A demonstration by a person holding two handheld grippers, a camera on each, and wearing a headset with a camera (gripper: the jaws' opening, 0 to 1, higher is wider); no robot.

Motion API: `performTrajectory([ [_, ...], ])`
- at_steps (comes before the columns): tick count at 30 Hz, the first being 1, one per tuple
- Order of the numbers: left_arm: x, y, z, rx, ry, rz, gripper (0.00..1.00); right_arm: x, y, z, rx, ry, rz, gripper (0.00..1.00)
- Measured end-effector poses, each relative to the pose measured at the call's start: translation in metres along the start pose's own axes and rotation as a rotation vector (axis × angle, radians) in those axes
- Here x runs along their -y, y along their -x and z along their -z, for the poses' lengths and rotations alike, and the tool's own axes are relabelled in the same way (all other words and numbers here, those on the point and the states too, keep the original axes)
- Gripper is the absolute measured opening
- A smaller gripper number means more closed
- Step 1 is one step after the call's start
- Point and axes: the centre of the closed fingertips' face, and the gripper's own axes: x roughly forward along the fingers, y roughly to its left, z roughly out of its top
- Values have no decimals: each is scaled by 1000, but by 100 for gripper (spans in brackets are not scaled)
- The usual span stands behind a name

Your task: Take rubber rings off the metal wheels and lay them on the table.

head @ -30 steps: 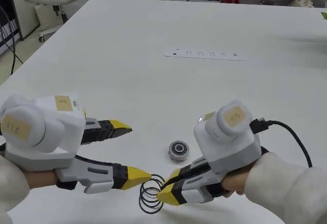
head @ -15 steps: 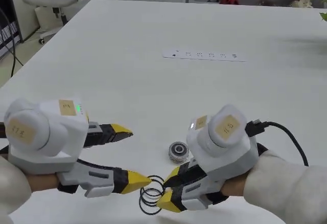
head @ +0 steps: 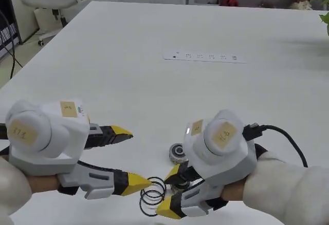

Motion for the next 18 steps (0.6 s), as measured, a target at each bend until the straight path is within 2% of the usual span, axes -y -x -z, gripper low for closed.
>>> performTrajectory([
  [6, 2, -1, 0, -3, -6, 7, 60, -5, 1, 2, -13, 0, -11, 28],
  [11, 4, -1, -2, 2, -12, 16, 60, -6, 8, -3, 6, 1, 15, 29],
  [16, 7, 2, -10, 26, -20, 17, 60, -3, 21, -7, 39, -16, 56, 30],
  [18, 8, 5, -17, 52, -20, 15, 61, -1, 29, -9, 62, -28, 75, 30],
])
